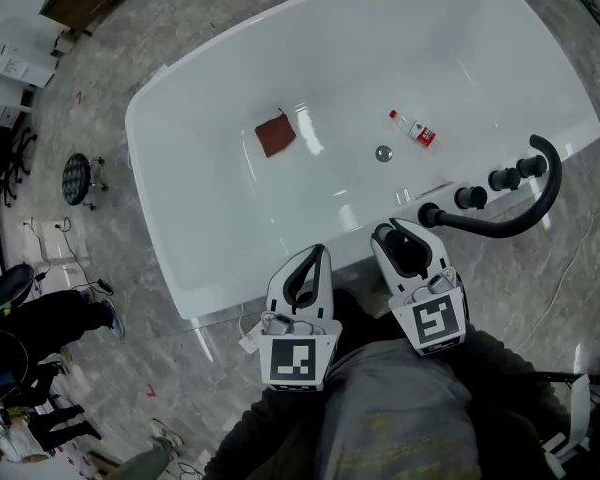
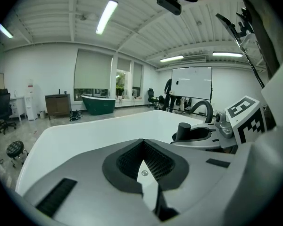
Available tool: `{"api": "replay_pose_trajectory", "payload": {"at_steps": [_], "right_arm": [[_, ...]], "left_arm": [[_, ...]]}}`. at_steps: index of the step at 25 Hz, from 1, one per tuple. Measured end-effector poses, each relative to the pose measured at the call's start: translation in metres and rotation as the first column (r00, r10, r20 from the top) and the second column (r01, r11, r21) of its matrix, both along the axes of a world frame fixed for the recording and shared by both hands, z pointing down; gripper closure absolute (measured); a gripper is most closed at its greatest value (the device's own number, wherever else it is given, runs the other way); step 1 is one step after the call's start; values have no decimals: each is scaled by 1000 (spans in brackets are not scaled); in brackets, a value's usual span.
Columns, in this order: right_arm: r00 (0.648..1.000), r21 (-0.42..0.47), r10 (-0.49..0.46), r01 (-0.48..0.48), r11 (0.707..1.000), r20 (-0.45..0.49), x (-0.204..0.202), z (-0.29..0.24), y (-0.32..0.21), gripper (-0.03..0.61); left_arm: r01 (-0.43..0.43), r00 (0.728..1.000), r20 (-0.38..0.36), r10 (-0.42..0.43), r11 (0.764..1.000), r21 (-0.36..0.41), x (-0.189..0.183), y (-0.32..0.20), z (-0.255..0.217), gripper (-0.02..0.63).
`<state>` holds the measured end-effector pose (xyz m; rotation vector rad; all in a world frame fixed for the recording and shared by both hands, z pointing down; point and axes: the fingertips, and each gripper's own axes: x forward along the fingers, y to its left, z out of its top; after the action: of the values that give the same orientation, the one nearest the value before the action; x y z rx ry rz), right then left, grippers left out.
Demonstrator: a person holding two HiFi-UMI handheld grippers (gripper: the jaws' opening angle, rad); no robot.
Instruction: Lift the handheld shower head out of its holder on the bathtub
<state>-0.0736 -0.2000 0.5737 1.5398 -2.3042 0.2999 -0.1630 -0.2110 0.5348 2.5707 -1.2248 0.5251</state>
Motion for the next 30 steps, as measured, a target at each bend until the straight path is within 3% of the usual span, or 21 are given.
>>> {"api": "replay_pose_trajectory", "payload": {"at_steps": [16, 30], "right_arm": [[1000, 45, -2, 1, 999, 10, 5, -119, -6, 439], [999, 169, 5, -11, 986, 33, -6, -195, -12, 439]], "left_arm": [[16, 1000, -15, -15, 999, 43, -1, -3, -108, 611], [17, 999, -39, -13, 992, 126, -15, -5, -164, 611]]}}
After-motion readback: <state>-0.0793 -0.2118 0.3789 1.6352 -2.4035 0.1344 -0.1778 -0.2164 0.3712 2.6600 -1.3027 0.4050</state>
